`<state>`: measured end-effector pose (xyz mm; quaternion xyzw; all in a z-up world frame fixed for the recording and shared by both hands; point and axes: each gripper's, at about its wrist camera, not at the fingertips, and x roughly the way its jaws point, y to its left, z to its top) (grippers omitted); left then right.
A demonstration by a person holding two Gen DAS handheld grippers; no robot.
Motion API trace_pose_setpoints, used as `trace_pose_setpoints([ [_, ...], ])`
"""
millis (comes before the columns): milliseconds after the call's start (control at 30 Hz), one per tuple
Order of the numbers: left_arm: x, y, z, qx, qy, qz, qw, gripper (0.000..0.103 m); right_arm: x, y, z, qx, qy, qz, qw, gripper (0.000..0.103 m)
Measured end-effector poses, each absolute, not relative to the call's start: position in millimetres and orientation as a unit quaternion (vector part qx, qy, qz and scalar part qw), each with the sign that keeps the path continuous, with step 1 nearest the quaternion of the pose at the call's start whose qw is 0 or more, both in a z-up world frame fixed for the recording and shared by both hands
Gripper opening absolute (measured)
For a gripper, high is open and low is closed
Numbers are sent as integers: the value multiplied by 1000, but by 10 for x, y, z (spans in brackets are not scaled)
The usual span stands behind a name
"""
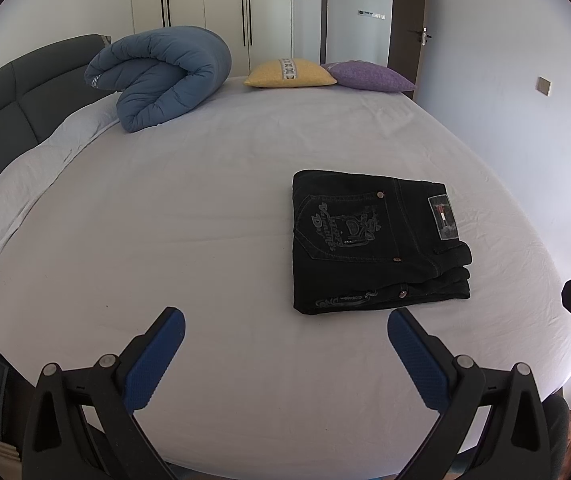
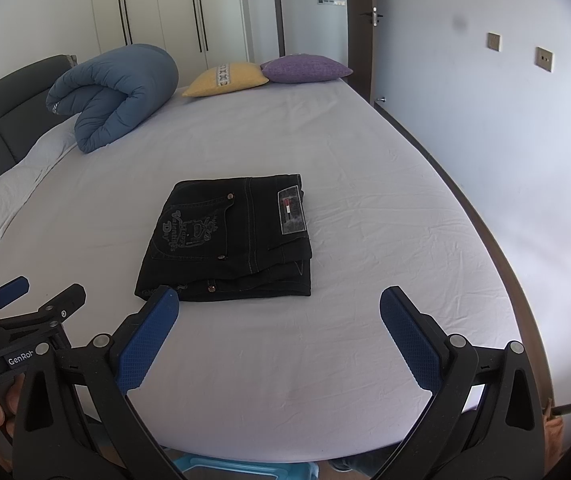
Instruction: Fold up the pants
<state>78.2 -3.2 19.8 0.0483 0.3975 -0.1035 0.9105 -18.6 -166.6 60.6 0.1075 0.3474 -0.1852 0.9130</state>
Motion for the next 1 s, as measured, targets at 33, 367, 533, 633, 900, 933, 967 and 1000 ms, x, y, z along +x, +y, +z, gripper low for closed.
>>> trace_pose_setpoints([
  [33,783,-30,197,49,398,-104,910,103,-187,-1665,606,107,347,-185,913,103],
  [367,795,-19,200,44,401,-105,909,103,-118,-1694,610,104,350,-180,913,103],
  [533,803,-1,193,44,401,-105,909,103,-84,-1714,610,103,351,-177,914,103],
  [633,802,11,183,42,402,-105,909,103,-57,-1729,602,104,351,-177,913,103],
  [900,812,37,149,36,406,-106,907,103,17,-1783,575,103,356,-170,913,103],
  [933,811,41,147,34,406,-105,907,103,14,-1779,572,104,356,-168,913,103],
  [967,805,45,147,34,404,-103,908,103,24,-1790,570,105,356,-167,913,103],
  [1000,796,50,148,35,401,-102,910,103,27,-1794,566,105,356,-167,913,103],
])
